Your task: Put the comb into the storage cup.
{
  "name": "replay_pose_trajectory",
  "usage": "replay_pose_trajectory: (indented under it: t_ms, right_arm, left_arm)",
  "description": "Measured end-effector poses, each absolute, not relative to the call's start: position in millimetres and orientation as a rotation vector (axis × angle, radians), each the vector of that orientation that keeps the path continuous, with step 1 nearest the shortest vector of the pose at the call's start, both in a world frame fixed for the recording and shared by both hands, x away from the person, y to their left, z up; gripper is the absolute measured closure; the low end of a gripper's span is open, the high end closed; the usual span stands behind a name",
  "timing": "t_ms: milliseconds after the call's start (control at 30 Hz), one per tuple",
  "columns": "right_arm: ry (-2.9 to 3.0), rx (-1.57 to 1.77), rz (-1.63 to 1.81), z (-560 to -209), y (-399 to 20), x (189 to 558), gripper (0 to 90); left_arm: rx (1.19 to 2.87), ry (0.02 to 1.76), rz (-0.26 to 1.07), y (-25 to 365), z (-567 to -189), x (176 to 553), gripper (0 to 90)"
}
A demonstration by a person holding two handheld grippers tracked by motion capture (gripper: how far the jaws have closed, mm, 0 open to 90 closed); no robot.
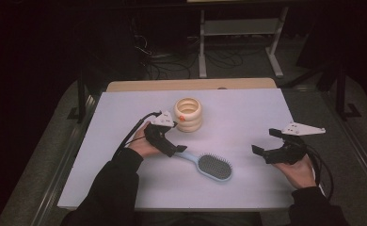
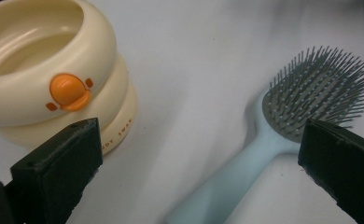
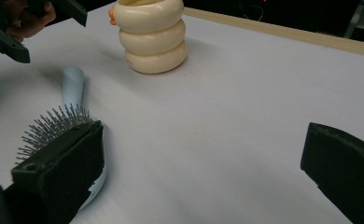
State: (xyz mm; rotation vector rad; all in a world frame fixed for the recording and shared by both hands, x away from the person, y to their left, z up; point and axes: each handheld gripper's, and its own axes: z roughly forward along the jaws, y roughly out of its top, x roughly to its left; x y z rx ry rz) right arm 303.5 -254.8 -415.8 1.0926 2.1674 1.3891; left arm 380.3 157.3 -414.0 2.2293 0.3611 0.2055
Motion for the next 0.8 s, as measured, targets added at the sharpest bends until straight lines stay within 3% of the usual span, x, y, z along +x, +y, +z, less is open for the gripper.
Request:
replay_pose_trajectory:
  t_ms: [200,500,800]
  right_arm:
    - [2.17,1.09,1.389,-416,-255,304,0.0]
    - [2.172,1.091,1.389,-416,-254,304,0.0]
    - [2.173,1.089,1.392,-416,-254,304,0.0]
  left_arm:
    - [2.264,0.356,0.199,153,-420,382,0.1]
    - [2.301,0.351,0.187,150,-428,387,7.6]
    - [2.333,0.363,0.158,150,-435,392,32.5]
